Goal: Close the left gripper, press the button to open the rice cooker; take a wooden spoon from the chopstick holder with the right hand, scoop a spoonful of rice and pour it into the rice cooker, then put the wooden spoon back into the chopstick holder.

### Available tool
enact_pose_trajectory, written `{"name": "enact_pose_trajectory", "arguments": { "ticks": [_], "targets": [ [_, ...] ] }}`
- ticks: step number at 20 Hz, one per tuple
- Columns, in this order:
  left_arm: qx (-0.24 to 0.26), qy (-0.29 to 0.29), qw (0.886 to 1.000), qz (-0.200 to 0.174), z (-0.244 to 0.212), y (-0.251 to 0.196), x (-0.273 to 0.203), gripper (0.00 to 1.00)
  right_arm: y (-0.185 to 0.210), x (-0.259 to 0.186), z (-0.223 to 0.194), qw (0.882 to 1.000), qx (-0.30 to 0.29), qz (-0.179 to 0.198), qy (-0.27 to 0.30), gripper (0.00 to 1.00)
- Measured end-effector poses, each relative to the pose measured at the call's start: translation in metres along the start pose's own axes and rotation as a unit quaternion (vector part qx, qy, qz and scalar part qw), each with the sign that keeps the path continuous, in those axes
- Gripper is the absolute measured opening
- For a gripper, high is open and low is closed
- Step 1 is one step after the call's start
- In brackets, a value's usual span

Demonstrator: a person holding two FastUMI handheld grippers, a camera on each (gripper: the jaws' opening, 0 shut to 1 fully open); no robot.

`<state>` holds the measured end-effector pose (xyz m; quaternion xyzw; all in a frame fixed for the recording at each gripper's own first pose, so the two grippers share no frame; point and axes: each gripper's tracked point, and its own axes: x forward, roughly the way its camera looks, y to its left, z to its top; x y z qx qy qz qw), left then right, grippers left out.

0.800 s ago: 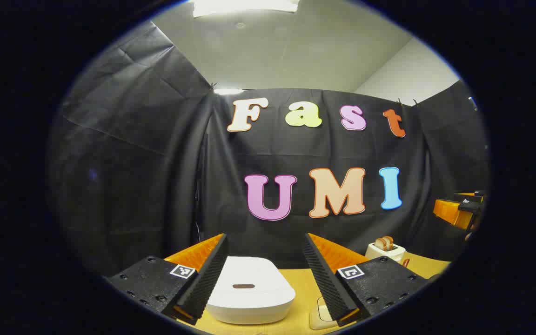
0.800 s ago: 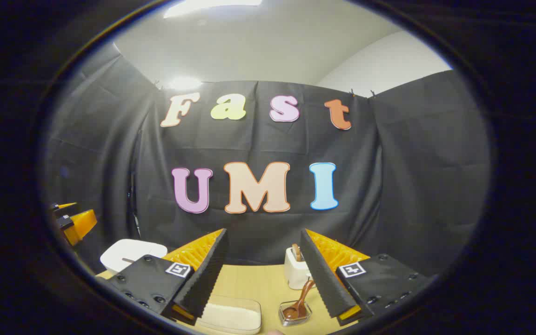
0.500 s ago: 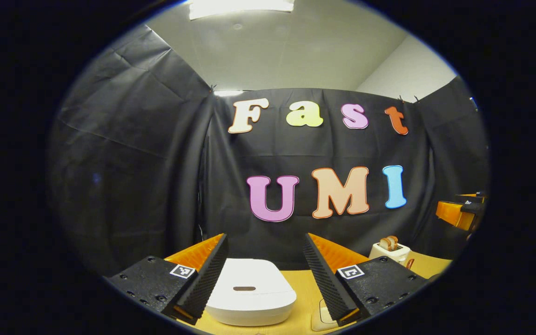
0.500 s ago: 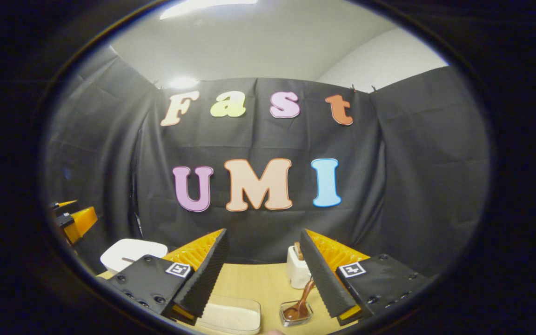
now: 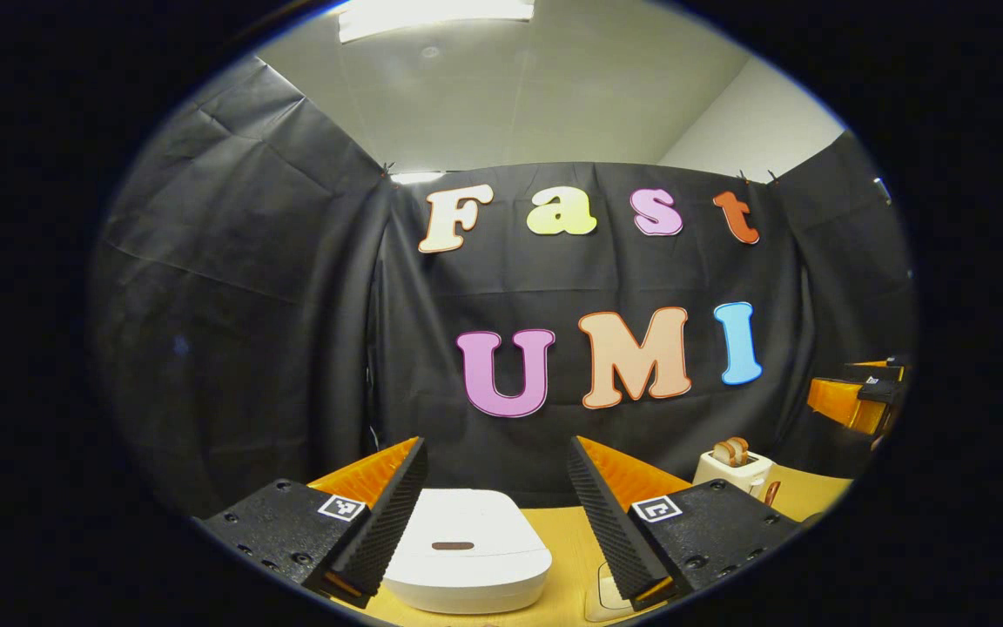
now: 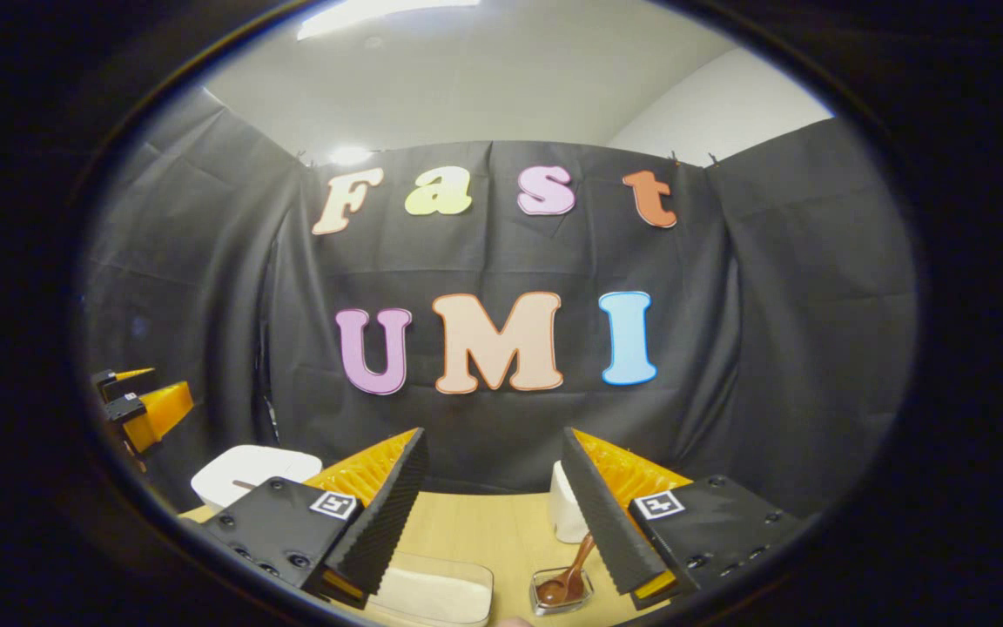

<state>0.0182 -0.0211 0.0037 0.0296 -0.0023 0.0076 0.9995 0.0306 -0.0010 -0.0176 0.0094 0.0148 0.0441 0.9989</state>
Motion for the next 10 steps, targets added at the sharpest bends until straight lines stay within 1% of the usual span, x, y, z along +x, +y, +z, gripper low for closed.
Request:
{"name": "enact_pose_trajectory", "arguments": {
  "ticks": [1, 2, 4, 5, 7, 10],
  "targets": [
    [0.001, -0.001, 1.000, 0.000, 0.001, 0.000, 0.001, 0.93, 0.001, 0.001, -0.003, 1.000, 0.000, 0.003, 0.002, 1.00],
    [0.003, -0.002, 1.000, 0.000, 0.001, 0.001, 0.001, 0.95, 0.002, 0.003, -0.004, 1.000, 0.000, 0.006, 0.004, 1.00],
    [0.008, -0.002, 1.000, 0.001, 0.000, 0.002, 0.002, 0.92, 0.002, 0.007, -0.007, 1.000, -0.001, 0.009, 0.008, 1.00],
    [0.009, -0.002, 1.000, 0.002, 0.001, 0.002, 0.004, 0.86, 0.002, 0.008, -0.010, 1.000, 0.000, 0.010, 0.010, 1.00],
    [0.012, 0.001, 1.000, 0.003, -0.001, 0.003, 0.006, 0.79, 0.002, 0.010, -0.011, 1.000, 0.002, 0.011, 0.013, 0.99],
    [0.012, 0.004, 1.000, 0.002, -0.003, 0.001, 0.010, 0.72, 0.002, 0.013, -0.014, 1.000, 0.002, 0.010, 0.017, 0.97]
  ]
}}
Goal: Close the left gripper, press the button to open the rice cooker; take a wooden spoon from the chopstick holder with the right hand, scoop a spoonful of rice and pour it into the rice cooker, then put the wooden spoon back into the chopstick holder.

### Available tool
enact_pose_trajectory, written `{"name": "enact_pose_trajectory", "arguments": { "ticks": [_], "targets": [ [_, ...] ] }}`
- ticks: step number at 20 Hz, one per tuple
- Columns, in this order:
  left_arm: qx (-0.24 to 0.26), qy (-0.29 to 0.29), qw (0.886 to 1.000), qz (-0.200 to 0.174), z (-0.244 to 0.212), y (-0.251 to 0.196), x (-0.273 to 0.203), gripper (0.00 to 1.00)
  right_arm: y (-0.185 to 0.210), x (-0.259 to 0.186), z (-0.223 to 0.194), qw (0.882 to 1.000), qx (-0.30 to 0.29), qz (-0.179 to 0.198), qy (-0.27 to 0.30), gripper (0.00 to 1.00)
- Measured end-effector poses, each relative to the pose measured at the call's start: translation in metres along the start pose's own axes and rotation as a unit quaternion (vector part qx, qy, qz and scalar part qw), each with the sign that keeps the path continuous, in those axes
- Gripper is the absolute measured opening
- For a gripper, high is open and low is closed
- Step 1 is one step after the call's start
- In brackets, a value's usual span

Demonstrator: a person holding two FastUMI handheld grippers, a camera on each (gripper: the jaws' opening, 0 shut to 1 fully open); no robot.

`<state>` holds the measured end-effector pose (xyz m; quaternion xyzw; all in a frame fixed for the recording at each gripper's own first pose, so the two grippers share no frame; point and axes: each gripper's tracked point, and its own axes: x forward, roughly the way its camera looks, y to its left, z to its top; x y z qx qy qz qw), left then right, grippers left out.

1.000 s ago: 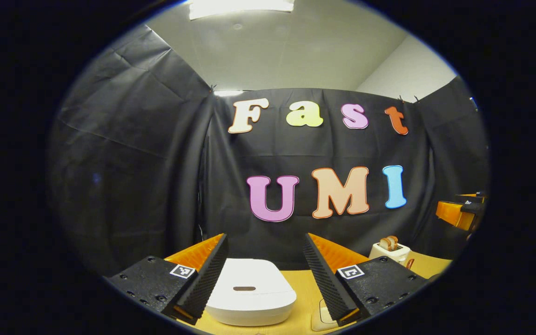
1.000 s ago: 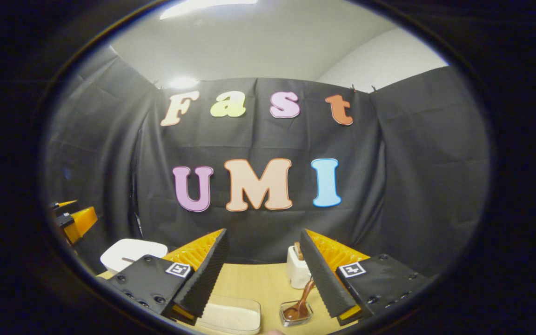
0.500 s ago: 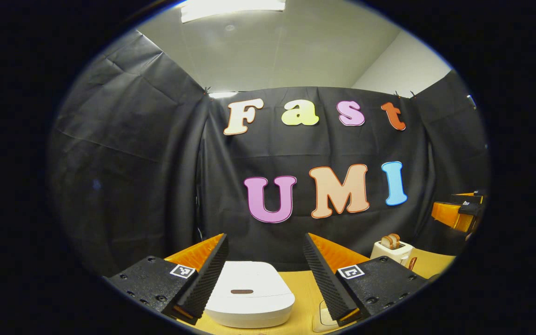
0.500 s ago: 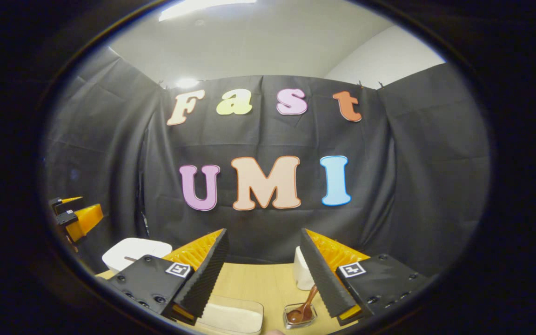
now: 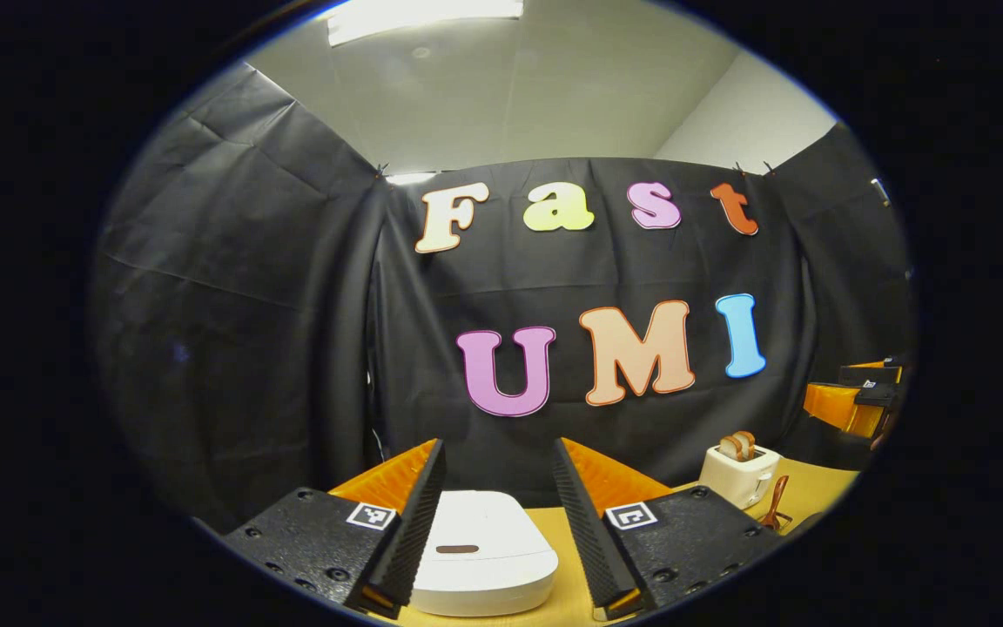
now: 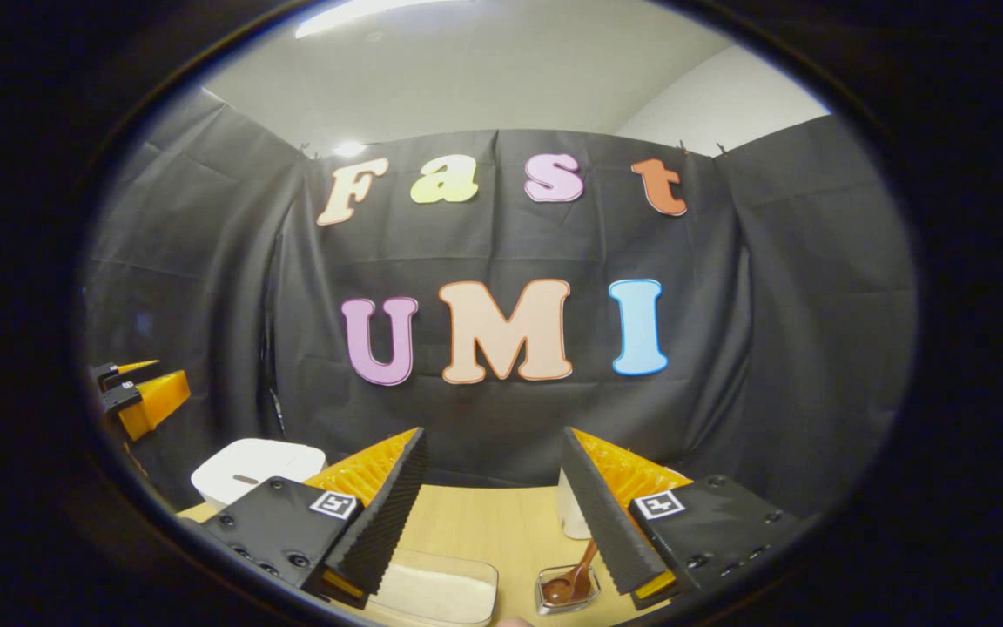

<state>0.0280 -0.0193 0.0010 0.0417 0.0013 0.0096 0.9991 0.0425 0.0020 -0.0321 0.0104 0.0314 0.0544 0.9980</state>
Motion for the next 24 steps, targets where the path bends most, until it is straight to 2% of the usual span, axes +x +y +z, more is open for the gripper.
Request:
{"name": "enact_pose_trajectory", "arguments": {
  "ticks": [3, 4, 5, 6, 7, 8, 9, 10, 12, 13, 17, 18, 23, 24],
  "targets": [
    [-0.003, 0.005, 1.000, -0.001, -0.005, 0.002, 0.004, 0.48, 0.001, 0.002, -0.005, 1.000, 0.000, 0.000, 0.005, 0.95],
    [-0.003, 0.006, 1.000, -0.002, -0.006, 0.003, 0.004, 0.46, 0.002, 0.003, -0.005, 1.000, -0.001, -0.001, 0.006, 0.95],
    [-0.002, 0.008, 1.000, -0.002, -0.009, 0.005, 0.006, 0.39, 0.002, 0.002, -0.005, 1.000, -0.001, -0.001, 0.006, 0.95],
    [-0.003, 0.009, 1.000, -0.001, -0.009, 0.007, 0.008, 0.34, 0.003, 0.002, -0.004, 1.000, -0.003, -0.002, 0.006, 1.00],
    [-0.004, 0.011, 1.000, -0.001, -0.013, 0.009, 0.010, 0.22, 0.002, 0.003, -0.006, 1.000, -0.004, -0.004, 0.006, 0.98],
    [-0.007, 0.016, 1.000, -0.003, -0.016, 0.011, 0.013, 0.18, 0.003, 0.002, -0.006, 1.000, -0.005, -0.005, 0.006, 0.95],
    [-0.013, 0.019, 1.000, -0.002, -0.019, 0.014, 0.015, 0.11, 0.004, 0.002, -0.008, 1.000, -0.006, -0.006, 0.008, 0.98],
    [-0.019, 0.021, 1.000, 0.002, -0.020, 0.019, 0.016, 0.10, 0.004, 0.002, -0.008, 1.000, -0.007, -0.007, 0.009, 1.00],
    [-0.033, 0.024, 0.999, 0.011, -0.024, 0.030, 0.023, 0.00, 0.005, -0.001, -0.010, 1.000, -0.008, -0.010, 0.010, 1.00],
    [-0.040, 0.026, 0.999, 0.013, -0.027, 0.036, 0.025, 0.00, 0.006, -0.001, -0.010, 1.000, -0.009, -0.012, 0.011, 0.95],
    [-0.054, 0.051, 0.997, 0.015, -0.052, 0.053, 0.038, 0.00, 0.008, -0.005, -0.013, 1.000, -0.013, -0.018, 0.014, 1.00],
    [-0.060, 0.063, 0.996, 0.013, -0.061, 0.056, 0.041, 0.00, 0.008, -0.005, -0.013, 1.000, -0.014, -0.020, 0.014, 0.95],
    [-0.075, 0.125, 0.989, 0.003, -0.116, 0.065, 0.060, 0.00, 0.008, -0.009, -0.019, 0.999, -0.022, -0.029, 0.021, 1.00],
    [-0.079, 0.138, 0.987, 0.001, -0.128, 0.064, 0.064, 0.00, 0.007, -0.009, -0.020, 0.999, -0.024, -0.030, 0.023, 0.95]
  ]
}}
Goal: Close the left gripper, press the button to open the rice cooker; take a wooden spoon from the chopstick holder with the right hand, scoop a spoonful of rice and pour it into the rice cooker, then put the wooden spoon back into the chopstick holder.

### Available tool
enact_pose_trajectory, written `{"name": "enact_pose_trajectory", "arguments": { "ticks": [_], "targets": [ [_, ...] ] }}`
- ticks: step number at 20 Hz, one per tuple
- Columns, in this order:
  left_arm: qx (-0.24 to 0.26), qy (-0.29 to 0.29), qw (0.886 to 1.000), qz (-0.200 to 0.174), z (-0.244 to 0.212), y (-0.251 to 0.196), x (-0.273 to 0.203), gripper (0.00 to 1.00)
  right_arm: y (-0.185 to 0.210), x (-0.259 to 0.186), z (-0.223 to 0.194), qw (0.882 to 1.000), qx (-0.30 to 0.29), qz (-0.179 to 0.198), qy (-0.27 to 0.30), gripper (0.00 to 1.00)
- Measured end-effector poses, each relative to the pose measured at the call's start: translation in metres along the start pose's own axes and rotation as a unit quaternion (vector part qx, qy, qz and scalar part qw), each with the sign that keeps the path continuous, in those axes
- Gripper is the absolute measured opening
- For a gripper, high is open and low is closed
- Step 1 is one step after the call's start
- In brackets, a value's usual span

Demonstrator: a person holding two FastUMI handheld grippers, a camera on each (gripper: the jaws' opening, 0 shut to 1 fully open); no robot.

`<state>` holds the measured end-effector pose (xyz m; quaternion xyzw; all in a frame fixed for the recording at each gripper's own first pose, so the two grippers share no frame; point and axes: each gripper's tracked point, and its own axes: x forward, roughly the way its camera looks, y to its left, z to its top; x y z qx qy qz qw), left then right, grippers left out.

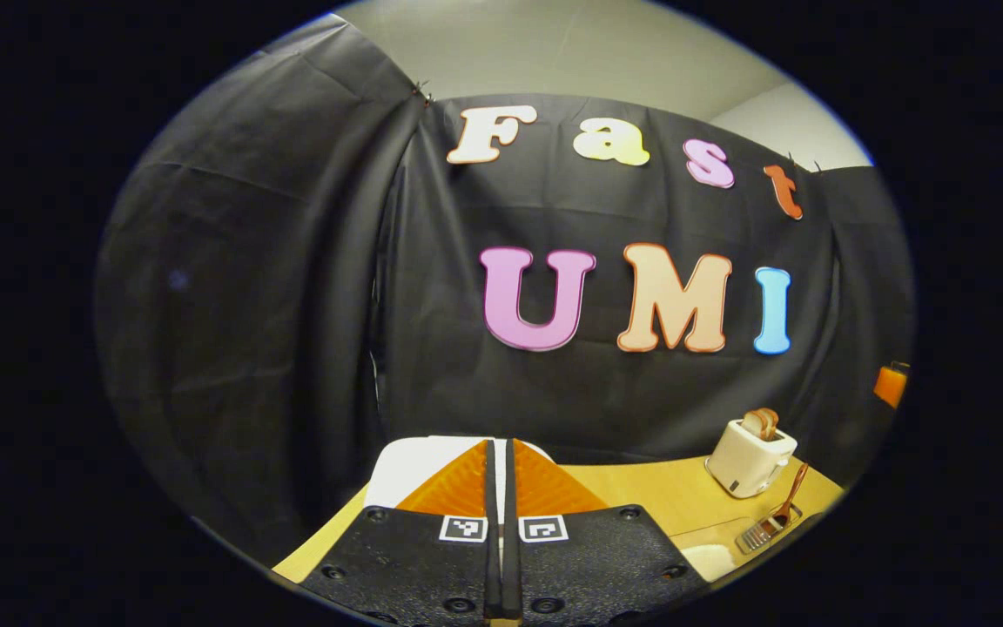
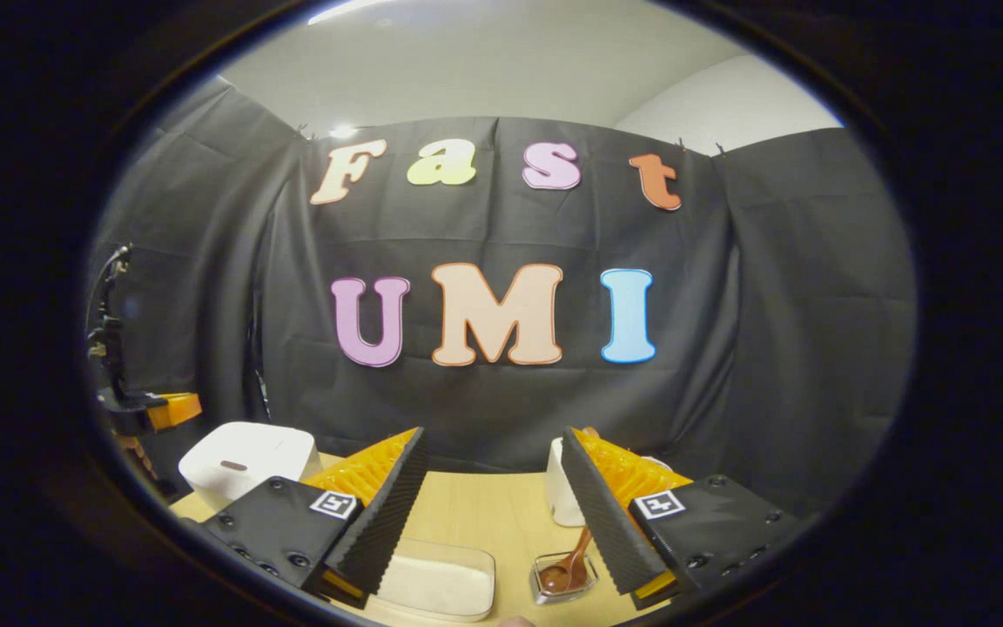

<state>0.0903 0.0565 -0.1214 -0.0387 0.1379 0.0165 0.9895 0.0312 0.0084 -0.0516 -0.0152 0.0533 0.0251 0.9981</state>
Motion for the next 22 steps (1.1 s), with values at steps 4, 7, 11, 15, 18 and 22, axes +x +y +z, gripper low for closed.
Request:
{"name": "enact_pose_trajectory", "arguments": {
  "ticks": [4, 7, 11, 15, 18, 22],
  "targets": [
    [-0.016, 0.037, 0.999, -0.006, -0.033, 0.008, 0.018, 0.00, 0.000, -0.003, -0.006, 1.000, -0.007, -0.006, 0.007, 0.95],
    [-0.013, 0.062, 0.998, -0.011, -0.056, 0.009, 0.023, 0.00, -0.002, -0.002, -0.012, 1.000, -0.011, -0.012, 0.015, 0.95],
    [-0.009, 0.093, 0.995, -0.020, -0.081, 0.002, 0.025, 0.00, -0.004, 0.001, -0.017, 1.000, -0.007, -0.017, 0.024, 0.95],
    [-0.007, 0.113, 0.993, -0.025, -0.097, -0.002, 0.025, 0.00, 0.000, 0.004, -0.017, 1.000, -0.008, -0.014, 0.022, 0.95],
    [-0.030, 0.100, 0.994, -0.021, -0.101, 0.000, 0.021, 0.00, 0.002, 0.007, -0.019, 1.000, -0.009, -0.010, 0.025, 0.95],
    [0.003, 0.076, 0.997, -0.028, -0.111, -0.006, 0.023, 0.00, 0.003, 0.009, -0.022, 1.000, -0.003, -0.009, 0.028, 0.95]
  ]
}}
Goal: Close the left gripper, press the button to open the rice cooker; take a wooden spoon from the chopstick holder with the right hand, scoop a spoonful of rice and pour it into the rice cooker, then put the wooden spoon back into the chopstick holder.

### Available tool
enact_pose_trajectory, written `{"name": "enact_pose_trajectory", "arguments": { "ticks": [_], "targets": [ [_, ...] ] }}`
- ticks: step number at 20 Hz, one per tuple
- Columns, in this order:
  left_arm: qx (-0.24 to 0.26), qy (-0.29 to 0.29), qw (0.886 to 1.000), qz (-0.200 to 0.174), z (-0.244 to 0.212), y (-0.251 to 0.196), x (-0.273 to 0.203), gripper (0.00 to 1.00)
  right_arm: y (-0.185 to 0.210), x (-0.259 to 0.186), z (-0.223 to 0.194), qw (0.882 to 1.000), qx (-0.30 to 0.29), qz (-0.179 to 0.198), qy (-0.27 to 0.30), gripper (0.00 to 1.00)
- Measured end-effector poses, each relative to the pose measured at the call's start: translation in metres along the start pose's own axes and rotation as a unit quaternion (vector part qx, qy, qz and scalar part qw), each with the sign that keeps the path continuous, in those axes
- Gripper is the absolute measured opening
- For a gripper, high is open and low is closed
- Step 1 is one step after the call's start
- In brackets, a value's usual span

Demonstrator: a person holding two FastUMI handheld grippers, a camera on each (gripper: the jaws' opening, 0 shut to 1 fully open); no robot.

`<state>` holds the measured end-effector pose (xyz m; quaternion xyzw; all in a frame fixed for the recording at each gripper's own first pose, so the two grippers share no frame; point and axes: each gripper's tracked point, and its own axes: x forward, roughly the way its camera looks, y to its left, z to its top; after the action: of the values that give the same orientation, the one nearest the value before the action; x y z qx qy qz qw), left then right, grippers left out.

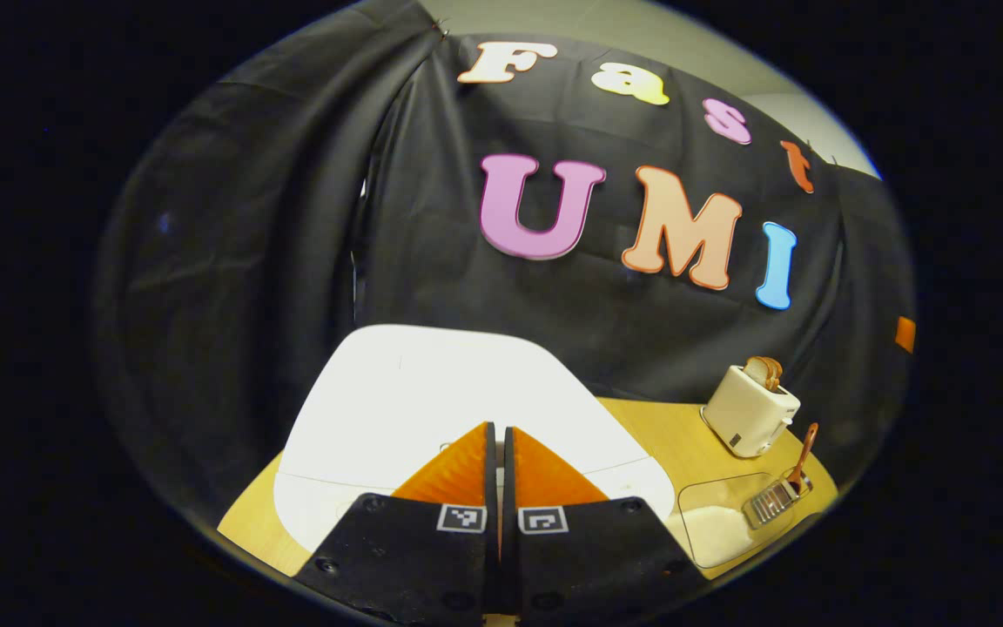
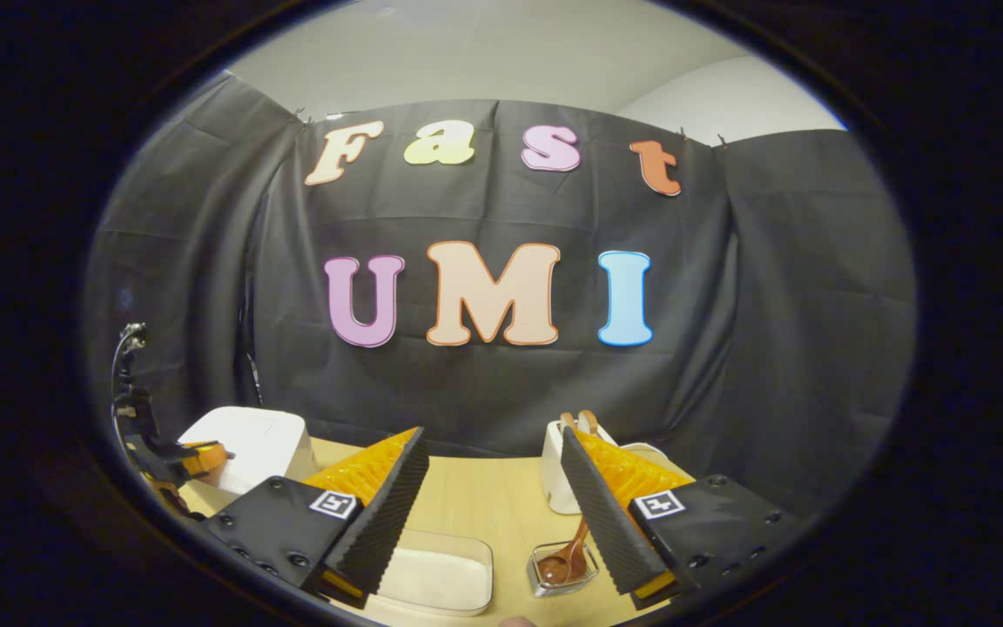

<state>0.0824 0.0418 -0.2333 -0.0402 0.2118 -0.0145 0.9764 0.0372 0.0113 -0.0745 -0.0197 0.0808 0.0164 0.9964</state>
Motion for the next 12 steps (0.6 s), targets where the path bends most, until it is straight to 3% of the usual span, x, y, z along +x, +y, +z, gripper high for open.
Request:
{"name": "enact_pose_trajectory", "arguments": {
  "ticks": [1, 5, 8, 11, 12],
  "targets": [
    [0.022, 0.013, 1.000, 0.008, -0.005, 0.001, 0.001, 0.00, 0.000, 0.000, 0.000, 1.000, -0.001, 0.000, -0.001, 0.95],
    [0.012, -0.008, 1.000, 0.015, 0.007, 0.004, -0.001, 0.00, -0.008, -0.003, -0.003, 1.000, 0.002, -0.002, 0.002, 0.95],
    [0.031, -0.002, 0.999, 0.023, 0.009, 0.003, -0.001, 0.00, -0.019, -0.003, 0.001, 1.000, 0.004, -0.009, -0.006, 0.95],
    [0.053, -0.053, 0.997, 0.034, 0.045, 0.001, -0.006, 0.00, -0.027, -0.001, 0.000, 1.000, 0.010, -0.013, -0.004, 1.00],
    [0.061, -0.072, 0.995, 0.038, 0.061, 0.000, -0.005, 0.00, -0.030, -0.001, -0.001, 1.000, 0.011, -0.014, -0.003, 0.98]
  ]
}}
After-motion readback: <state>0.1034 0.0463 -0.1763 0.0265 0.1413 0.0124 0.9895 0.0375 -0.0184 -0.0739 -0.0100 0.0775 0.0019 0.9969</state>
